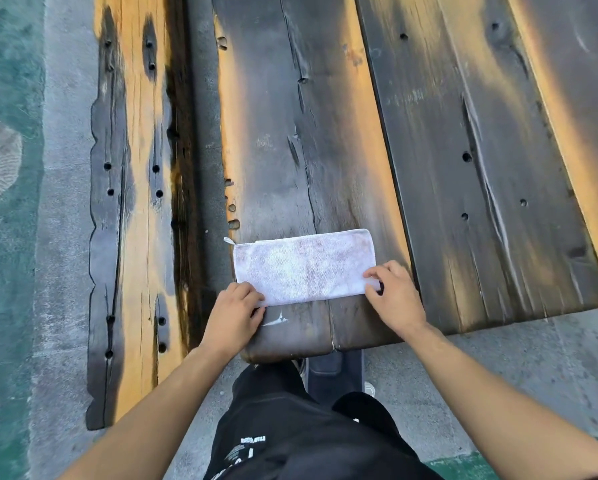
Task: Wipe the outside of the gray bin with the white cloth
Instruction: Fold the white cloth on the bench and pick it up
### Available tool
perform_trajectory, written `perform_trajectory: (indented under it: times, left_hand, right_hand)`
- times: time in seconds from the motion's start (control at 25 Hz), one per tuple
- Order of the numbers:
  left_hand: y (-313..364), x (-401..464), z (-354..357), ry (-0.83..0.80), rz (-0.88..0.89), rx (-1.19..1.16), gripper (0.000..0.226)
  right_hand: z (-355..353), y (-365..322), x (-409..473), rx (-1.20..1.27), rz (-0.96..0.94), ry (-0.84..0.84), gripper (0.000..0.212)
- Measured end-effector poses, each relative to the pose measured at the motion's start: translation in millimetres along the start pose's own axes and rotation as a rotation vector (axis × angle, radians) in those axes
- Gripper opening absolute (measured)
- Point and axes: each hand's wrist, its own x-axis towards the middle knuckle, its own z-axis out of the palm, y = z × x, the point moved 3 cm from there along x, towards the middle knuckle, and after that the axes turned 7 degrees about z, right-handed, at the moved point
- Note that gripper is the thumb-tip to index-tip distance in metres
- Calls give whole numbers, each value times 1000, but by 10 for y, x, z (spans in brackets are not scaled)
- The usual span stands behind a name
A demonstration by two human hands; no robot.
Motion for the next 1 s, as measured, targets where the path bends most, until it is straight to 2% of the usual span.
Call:
perform_trajectory:
  times: [0.24, 0.52, 0.76, 0.88, 1.0]
  left_hand:
    - [10, -40, 16, -29, 4, 42, 14]
    - [-80, -163, 31, 47, 28, 100, 18]
    - [-77, -176, 8, 86, -97, 28, 9]
    - [-39, -168, -104, 113, -128, -50, 8]
    - [3, -180, -288, 170, -212, -203, 6]
  right_hand:
    - [-28, 4, -54, -167, -53, -84, 33]
    - [-52, -65, -35, -216, -44, 23, 21]
    - [-102, -48, -81, -209, 6, 57, 18]
    - [-178, -40, -171, -131, 23, 56, 15]
    - [-319, -62, -288, 95, 22, 101, 10]
